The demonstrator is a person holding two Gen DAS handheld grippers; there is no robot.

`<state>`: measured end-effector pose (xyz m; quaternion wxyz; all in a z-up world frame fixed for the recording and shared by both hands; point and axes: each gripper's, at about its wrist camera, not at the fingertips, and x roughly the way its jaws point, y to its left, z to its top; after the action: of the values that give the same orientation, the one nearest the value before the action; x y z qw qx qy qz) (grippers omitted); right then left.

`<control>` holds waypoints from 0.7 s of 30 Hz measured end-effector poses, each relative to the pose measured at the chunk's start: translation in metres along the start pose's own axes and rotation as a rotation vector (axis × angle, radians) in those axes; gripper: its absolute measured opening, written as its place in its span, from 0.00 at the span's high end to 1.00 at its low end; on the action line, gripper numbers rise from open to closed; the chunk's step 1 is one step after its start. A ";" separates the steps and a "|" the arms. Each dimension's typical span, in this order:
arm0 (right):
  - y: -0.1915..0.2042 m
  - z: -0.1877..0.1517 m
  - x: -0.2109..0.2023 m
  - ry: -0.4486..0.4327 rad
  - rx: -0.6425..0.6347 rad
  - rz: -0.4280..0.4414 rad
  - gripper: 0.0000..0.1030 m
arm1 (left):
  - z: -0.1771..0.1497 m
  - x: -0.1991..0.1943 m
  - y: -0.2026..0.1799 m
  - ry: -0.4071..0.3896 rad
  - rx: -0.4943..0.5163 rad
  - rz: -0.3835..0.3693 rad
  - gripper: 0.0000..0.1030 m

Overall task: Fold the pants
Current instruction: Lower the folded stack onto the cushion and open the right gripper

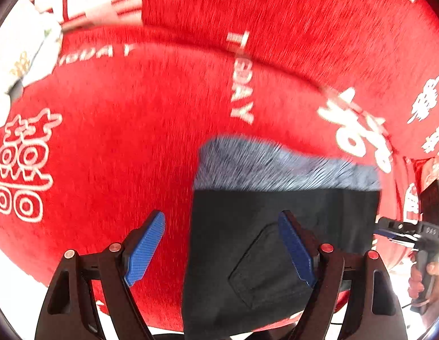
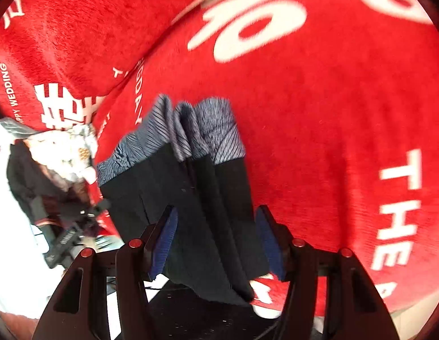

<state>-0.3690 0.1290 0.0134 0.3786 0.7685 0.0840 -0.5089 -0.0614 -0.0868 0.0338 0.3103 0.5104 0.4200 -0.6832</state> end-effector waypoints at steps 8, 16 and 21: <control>0.064 0.009 -0.018 -0.106 -0.200 -0.045 0.73 | 0.019 -0.005 -0.036 -0.006 0.112 -0.146 0.19; 0.059 0.032 0.030 -0.068 -0.176 -0.110 0.87 | 0.028 0.049 -0.025 0.019 0.087 -0.057 0.19; 0.051 0.038 0.033 -0.068 -0.124 -0.068 0.90 | 0.033 0.045 -0.025 0.030 0.125 0.032 0.19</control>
<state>-0.3546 0.0600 0.0032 0.4105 0.7227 0.1286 -0.5410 -0.1093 -0.1044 0.0015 0.2824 0.5455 0.3732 -0.6953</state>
